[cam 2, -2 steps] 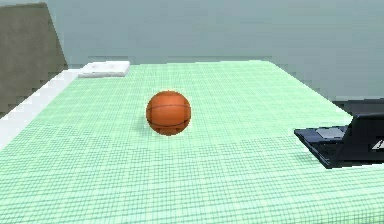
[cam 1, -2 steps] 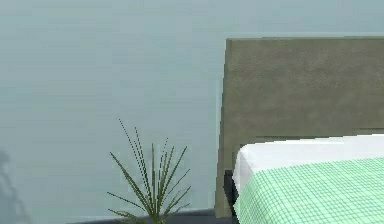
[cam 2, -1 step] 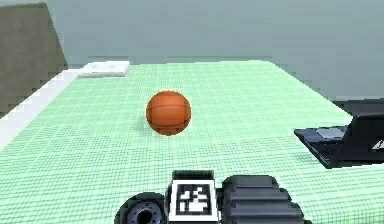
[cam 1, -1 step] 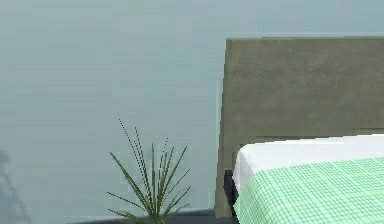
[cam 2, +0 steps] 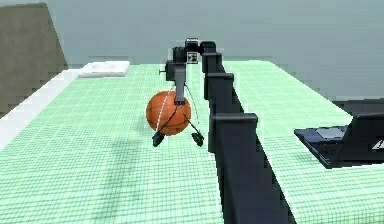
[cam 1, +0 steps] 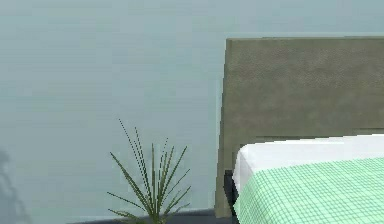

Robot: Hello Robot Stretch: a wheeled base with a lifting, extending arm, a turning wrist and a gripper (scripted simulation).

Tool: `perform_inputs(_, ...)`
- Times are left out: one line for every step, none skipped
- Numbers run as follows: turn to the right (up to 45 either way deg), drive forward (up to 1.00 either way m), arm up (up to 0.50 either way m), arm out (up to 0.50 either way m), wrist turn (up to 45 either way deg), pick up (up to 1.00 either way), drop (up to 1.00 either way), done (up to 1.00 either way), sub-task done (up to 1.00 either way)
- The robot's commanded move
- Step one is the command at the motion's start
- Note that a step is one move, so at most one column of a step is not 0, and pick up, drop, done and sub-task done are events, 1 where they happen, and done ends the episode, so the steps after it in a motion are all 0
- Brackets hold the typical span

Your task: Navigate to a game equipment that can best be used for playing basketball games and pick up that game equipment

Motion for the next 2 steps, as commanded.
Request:
perform_inputs(0.0,0.0,0.0,0.0,45.0,0.0,0.0,0.0,0.0)
perform_inputs(0.0,0.0,0.0,0.0,45.0,0.0,0.0,0.0,0.0)
